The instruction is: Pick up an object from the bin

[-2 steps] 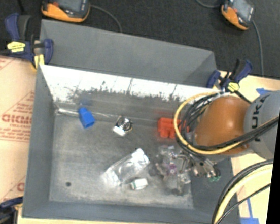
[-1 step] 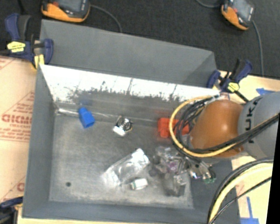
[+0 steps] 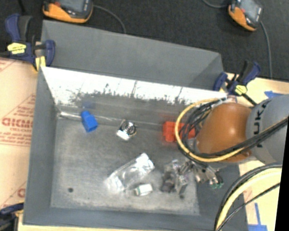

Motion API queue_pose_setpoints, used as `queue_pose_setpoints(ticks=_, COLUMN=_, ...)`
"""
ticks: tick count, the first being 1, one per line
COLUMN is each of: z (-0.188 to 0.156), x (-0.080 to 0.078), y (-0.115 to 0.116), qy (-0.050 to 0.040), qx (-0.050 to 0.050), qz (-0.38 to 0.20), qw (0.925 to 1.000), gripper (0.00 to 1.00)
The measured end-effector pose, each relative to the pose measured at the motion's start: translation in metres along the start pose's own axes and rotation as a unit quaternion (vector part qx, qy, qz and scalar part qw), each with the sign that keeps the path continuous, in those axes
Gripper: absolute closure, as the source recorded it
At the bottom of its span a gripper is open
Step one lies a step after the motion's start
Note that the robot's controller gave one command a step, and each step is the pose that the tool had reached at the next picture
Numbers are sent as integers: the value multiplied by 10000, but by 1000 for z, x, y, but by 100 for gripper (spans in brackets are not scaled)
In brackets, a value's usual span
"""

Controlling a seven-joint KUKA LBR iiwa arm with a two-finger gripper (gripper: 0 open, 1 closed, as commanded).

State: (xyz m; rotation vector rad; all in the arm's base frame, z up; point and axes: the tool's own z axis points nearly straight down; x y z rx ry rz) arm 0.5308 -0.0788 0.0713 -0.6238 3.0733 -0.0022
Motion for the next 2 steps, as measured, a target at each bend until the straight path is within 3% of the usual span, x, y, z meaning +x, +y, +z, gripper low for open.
queue_pose_setpoints(ticks=1, z=-88, x=-34, y=-48, qy=-36, qx=36, qz=-5, qw=10000, gripper=100)
queue_pose_setpoints(ticks=2, z=-154, x=-68, y=-84, qy=-31, qx=33, qz=-148, qw=9999, gripper=100)
